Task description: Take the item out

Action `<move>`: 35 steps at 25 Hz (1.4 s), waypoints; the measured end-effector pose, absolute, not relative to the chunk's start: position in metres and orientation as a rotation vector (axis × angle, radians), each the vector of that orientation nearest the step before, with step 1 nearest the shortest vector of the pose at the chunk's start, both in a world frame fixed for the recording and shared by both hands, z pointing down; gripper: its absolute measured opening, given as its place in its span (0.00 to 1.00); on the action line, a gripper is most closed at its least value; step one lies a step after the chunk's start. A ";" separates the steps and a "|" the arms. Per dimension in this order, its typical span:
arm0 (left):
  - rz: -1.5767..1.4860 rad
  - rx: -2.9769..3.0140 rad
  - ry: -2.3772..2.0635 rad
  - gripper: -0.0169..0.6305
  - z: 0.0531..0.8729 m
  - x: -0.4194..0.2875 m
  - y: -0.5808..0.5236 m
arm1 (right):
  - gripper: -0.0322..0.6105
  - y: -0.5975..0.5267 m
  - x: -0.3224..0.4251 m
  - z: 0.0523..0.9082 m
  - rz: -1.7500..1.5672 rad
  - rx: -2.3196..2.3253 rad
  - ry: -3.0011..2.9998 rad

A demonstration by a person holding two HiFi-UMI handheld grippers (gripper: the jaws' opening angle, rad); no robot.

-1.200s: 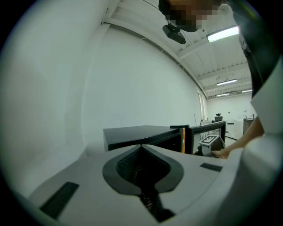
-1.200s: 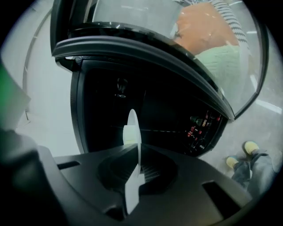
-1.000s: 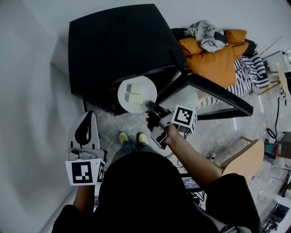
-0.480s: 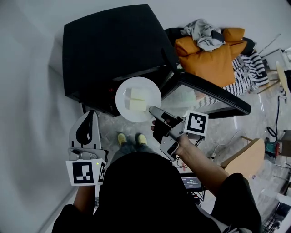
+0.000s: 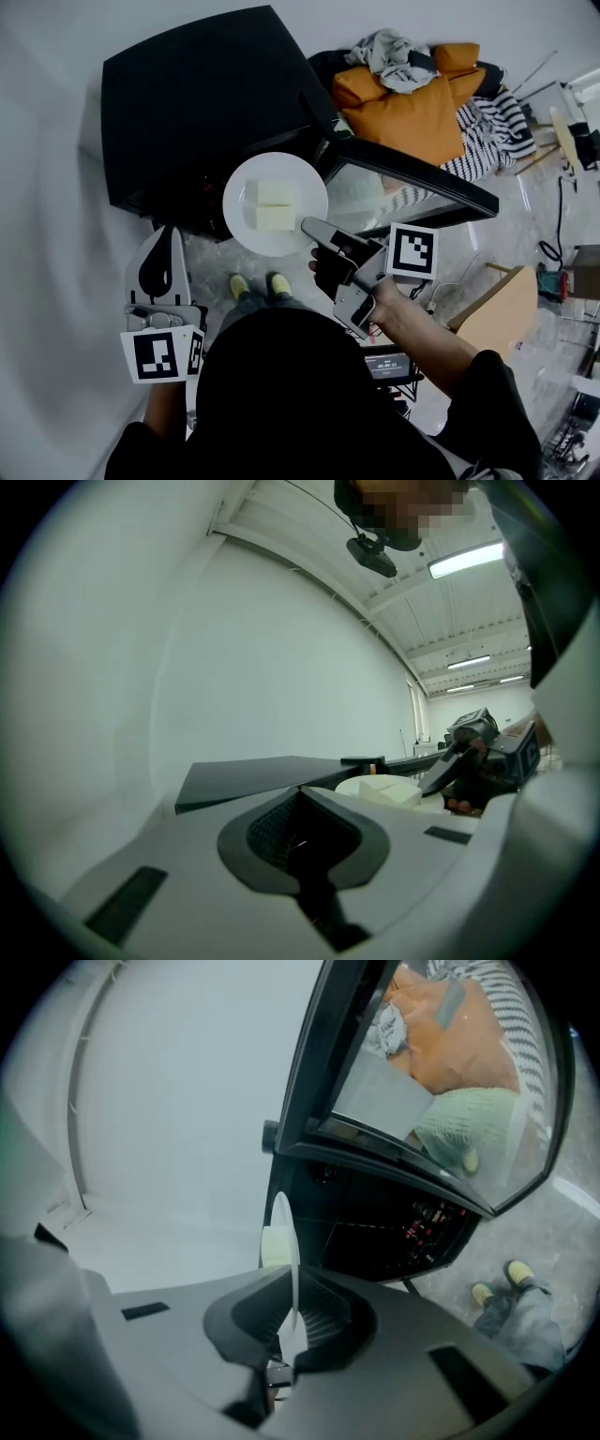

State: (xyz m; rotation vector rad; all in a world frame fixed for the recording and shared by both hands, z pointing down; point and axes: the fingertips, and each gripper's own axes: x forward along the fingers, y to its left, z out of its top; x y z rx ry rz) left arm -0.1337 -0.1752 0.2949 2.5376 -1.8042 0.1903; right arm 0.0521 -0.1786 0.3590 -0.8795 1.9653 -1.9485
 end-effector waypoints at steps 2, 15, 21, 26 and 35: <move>0.185 2.538 -1.800 0.04 0.298 -0.135 -0.177 | 0.07 -0.177 0.056 0.355 -1.939 -0.883 1.958; 0.171 2.563 -1.769 0.04 0.312 -0.138 -0.187 | 0.07 -0.173 0.072 0.363 -1.884 -0.947 1.934; 0.171 2.581 -1.765 0.04 0.294 -0.132 -0.176 | 0.07 -0.162 0.077 0.352 -1.882 -0.951 1.915; 0.167 2.594 -1.760 0.04 0.302 -0.134 -0.187 | 0.07 -0.170 0.072 0.362 -1.877 -0.950 1.921; 0.165 2.602 -1.746 0.04 0.297 -0.130 -0.181 | 0.07 -0.164 0.072 0.356 -1.875 -0.939 1.934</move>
